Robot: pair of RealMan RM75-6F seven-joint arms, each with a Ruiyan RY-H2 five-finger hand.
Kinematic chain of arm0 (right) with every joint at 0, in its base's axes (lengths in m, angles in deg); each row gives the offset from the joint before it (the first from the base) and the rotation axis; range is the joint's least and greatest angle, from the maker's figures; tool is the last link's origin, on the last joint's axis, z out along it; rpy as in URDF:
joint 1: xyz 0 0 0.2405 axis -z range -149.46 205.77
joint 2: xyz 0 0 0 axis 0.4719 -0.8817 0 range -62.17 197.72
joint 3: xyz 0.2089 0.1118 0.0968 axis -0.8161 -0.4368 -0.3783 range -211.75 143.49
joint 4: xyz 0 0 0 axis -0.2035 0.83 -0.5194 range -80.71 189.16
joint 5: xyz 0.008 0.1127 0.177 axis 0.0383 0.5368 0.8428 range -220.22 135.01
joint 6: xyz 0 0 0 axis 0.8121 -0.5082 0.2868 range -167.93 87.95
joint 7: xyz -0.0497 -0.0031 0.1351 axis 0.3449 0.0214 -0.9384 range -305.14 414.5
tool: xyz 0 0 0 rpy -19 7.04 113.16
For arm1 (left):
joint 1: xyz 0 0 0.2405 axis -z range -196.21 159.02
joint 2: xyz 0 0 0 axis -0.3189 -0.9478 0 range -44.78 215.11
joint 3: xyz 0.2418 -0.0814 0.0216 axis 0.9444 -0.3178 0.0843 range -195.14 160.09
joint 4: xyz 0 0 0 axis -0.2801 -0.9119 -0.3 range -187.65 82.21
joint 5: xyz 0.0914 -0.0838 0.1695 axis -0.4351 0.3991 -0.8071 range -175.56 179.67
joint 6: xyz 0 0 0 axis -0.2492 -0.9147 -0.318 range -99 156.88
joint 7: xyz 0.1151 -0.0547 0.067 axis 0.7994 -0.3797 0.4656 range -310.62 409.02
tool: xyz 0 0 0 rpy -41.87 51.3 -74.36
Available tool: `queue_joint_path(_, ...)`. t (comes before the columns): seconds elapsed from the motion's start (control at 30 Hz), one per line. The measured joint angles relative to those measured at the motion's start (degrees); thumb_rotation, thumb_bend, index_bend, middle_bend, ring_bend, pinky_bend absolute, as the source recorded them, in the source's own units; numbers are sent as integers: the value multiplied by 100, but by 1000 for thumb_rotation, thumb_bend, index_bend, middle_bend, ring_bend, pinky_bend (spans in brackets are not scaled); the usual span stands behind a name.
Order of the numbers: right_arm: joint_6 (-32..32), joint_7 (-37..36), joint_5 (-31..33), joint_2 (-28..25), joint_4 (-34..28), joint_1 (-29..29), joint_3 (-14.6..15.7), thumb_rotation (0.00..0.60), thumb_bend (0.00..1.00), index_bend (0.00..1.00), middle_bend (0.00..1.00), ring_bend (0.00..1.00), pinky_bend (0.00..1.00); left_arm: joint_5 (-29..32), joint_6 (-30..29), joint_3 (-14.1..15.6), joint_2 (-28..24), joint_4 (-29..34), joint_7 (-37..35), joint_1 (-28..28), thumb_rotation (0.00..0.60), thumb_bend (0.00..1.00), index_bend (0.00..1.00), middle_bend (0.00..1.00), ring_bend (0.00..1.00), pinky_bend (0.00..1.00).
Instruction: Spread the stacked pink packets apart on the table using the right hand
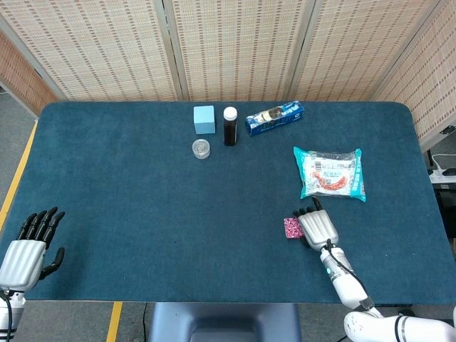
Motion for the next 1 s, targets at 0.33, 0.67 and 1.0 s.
queue_joint_path(0.33,-127,-139,-152,-131,-226,16,-34,600,264,549,438,297,0,9,-18,-9,2,-18,-23,-9,600,485,0,0,0,73)
queue_joint_path(0.67,-187,-55,-217,-16,-732,-267,-332,600,263,553,440,297,0,-8,-49,-6,-20,-12,-58,-21,600,486,0,0,0,73)
queue_joint_path(1.0,-49,418,73,789,-304,-632,-365,600,263,374,422,282,0,-10,-44,-5,-42,2,-86,-25,600,486,0,0,0,73)
